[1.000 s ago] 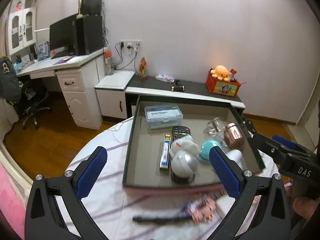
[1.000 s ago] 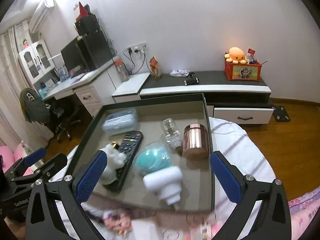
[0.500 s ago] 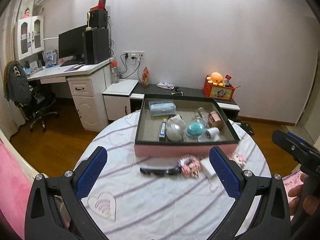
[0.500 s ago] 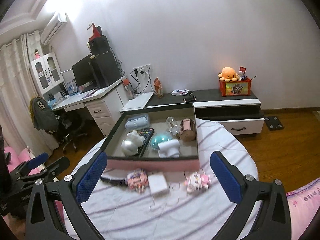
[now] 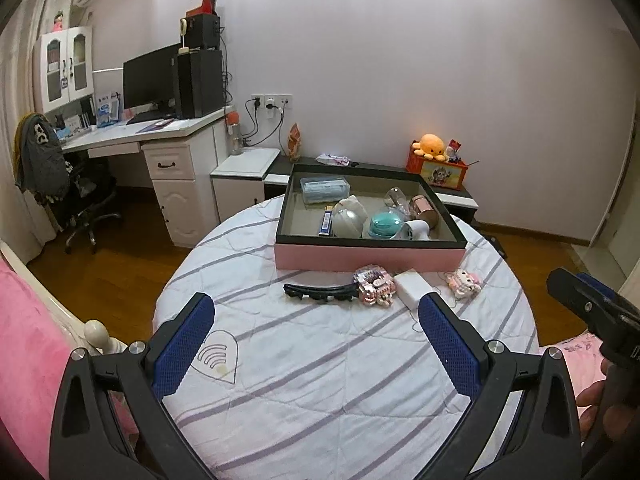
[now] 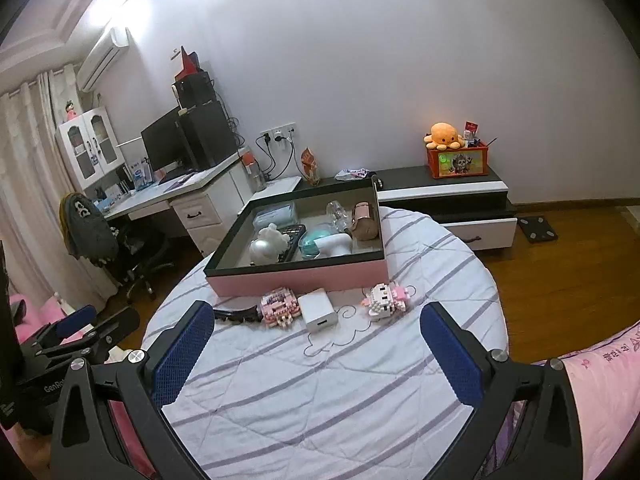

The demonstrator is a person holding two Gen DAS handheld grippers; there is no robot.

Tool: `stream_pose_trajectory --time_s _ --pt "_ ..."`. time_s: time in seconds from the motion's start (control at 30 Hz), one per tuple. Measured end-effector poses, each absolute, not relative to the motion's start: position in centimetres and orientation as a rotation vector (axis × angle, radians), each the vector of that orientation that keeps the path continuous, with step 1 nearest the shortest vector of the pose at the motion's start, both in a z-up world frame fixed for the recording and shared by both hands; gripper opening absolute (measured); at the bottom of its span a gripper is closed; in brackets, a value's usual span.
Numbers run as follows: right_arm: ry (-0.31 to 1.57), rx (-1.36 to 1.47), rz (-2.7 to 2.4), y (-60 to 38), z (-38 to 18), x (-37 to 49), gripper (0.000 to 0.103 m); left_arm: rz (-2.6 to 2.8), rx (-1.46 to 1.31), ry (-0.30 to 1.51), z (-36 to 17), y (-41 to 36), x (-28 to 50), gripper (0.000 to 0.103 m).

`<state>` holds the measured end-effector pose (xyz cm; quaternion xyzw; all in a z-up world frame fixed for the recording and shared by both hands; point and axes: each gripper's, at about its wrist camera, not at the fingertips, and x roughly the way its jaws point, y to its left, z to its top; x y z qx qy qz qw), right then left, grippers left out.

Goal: Organize rigid objects
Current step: 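Move both tools back toward the black hair clip and pink block figure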

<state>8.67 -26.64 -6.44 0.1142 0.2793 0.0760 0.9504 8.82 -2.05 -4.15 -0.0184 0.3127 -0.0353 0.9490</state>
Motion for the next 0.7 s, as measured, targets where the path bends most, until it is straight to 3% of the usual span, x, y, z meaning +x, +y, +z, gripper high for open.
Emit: stream_pose_trajectory --time_s 0.7 --pt "0.578 0.161 0.141 -25.5 -6.5 8.0 0.103 -0.056 -0.038 0.671 -5.5 -1.9 8.6 0.103"
